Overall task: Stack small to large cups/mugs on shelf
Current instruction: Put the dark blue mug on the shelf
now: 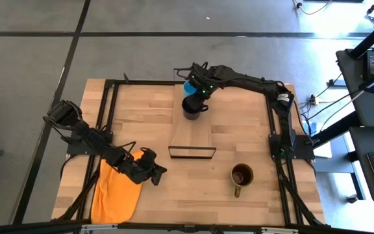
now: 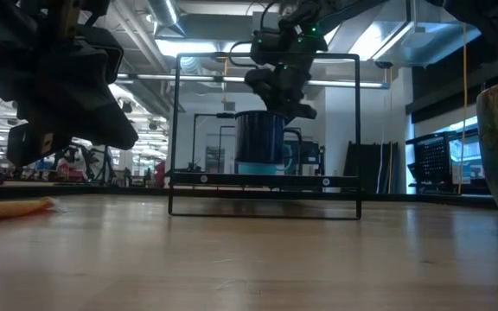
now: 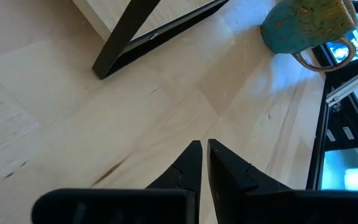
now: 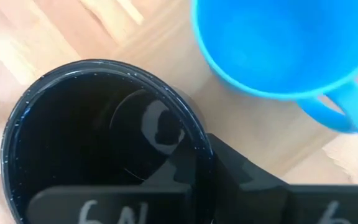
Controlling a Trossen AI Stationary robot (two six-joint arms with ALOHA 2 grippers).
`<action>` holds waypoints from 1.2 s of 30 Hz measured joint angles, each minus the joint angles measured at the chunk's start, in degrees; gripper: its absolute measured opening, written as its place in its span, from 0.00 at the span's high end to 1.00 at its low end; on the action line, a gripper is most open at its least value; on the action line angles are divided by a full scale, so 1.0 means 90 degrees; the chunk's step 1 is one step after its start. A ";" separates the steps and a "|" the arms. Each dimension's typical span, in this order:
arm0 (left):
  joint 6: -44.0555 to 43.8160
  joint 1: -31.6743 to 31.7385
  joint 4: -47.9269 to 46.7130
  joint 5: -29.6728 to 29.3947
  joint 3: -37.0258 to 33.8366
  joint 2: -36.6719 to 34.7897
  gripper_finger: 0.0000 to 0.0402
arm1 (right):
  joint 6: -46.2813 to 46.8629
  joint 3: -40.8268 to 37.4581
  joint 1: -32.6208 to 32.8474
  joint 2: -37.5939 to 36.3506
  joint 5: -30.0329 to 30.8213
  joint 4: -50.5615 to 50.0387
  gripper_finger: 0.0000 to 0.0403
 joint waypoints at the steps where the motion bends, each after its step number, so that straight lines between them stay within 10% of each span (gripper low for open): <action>1: 0.0007 0.0000 0.0000 0.0000 0.0000 0.0000 0.95 | 0.0001 0.0000 0.0004 0.0000 0.0009 -0.0056 0.94; 36: 0.0010 -0.0233 -0.0048 0.0146 0.0000 0.0000 0.95 | 0.0417 0.0000 0.0419 -0.0007 0.0587 -0.0372 0.89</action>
